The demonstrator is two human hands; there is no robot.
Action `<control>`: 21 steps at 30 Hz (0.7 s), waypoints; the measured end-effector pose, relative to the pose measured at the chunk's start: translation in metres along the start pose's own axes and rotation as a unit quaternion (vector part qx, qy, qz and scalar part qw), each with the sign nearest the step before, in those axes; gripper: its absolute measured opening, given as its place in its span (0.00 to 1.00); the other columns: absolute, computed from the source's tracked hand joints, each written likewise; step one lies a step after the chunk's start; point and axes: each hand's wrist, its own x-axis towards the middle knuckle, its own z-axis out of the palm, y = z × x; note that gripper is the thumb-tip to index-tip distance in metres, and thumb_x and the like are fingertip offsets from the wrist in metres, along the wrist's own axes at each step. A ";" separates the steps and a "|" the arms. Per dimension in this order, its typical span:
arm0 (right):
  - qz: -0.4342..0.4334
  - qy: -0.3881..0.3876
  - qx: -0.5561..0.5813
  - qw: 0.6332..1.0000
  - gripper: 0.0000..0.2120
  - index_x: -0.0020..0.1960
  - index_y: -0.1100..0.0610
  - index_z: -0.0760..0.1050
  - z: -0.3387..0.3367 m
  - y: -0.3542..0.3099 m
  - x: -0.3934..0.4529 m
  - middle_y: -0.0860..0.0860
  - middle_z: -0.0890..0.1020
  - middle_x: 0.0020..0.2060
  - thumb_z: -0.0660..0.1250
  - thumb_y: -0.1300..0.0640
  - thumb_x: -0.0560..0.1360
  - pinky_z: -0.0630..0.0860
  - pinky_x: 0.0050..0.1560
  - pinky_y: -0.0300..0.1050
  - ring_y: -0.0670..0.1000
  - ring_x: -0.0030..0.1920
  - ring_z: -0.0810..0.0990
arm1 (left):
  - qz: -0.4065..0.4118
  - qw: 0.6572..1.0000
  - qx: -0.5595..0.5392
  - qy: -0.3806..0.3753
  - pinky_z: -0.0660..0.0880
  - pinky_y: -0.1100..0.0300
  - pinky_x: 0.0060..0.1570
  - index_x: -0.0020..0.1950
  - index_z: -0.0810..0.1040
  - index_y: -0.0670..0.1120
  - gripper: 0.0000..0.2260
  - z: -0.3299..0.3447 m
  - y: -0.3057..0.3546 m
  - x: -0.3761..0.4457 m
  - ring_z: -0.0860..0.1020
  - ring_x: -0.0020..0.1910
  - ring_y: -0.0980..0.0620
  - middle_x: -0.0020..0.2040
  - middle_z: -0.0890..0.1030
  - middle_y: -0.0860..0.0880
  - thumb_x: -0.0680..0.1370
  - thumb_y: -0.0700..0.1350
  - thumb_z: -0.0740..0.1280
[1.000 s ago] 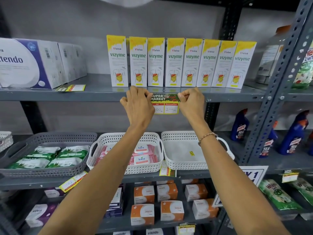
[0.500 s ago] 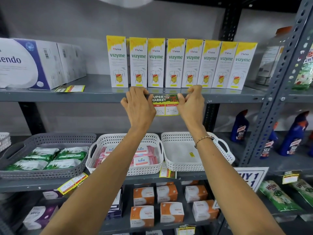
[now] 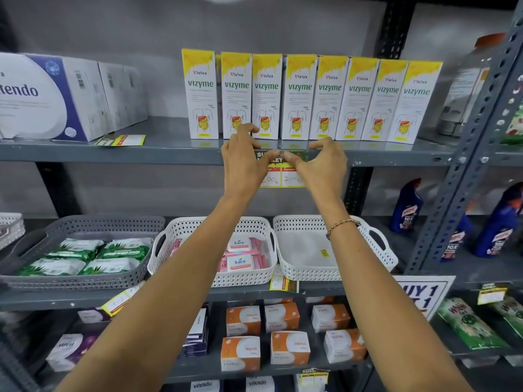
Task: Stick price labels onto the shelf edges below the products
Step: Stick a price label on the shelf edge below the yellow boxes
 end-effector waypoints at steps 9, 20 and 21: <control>0.043 -0.018 0.089 0.995 0.11 0.45 0.57 0.83 -0.014 0.006 0.011 0.53 0.85 0.40 0.77 0.55 0.65 0.78 0.48 0.39 0.45 0.38 0.79 | -0.002 0.997 -0.046 -0.059 0.74 0.68 0.41 0.49 0.74 0.45 0.10 -0.015 0.000 0.004 0.77 0.41 0.56 0.40 0.79 0.49 0.72 0.36 0.71; -0.006 -0.022 -0.036 0.999 0.27 0.49 0.59 0.72 -0.003 -0.007 -0.003 0.56 0.78 0.49 0.72 0.38 0.65 0.70 0.48 0.48 0.55 0.52 0.74 | -0.020 0.998 0.024 -0.054 0.71 0.54 0.52 0.55 0.71 0.48 0.22 -0.010 0.011 0.000 0.74 0.51 0.48 0.41 0.76 0.53 0.68 0.51 0.76; -0.002 -0.020 -0.025 0.999 0.25 0.49 0.59 0.72 -0.004 -0.005 -0.001 0.55 0.78 0.48 0.73 0.40 0.66 0.70 0.48 0.47 0.55 0.51 0.75 | -0.019 0.998 0.019 -0.055 0.71 0.56 0.50 0.54 0.71 0.48 0.20 -0.011 0.010 0.001 0.75 0.49 0.50 0.40 0.76 0.53 0.68 0.49 0.76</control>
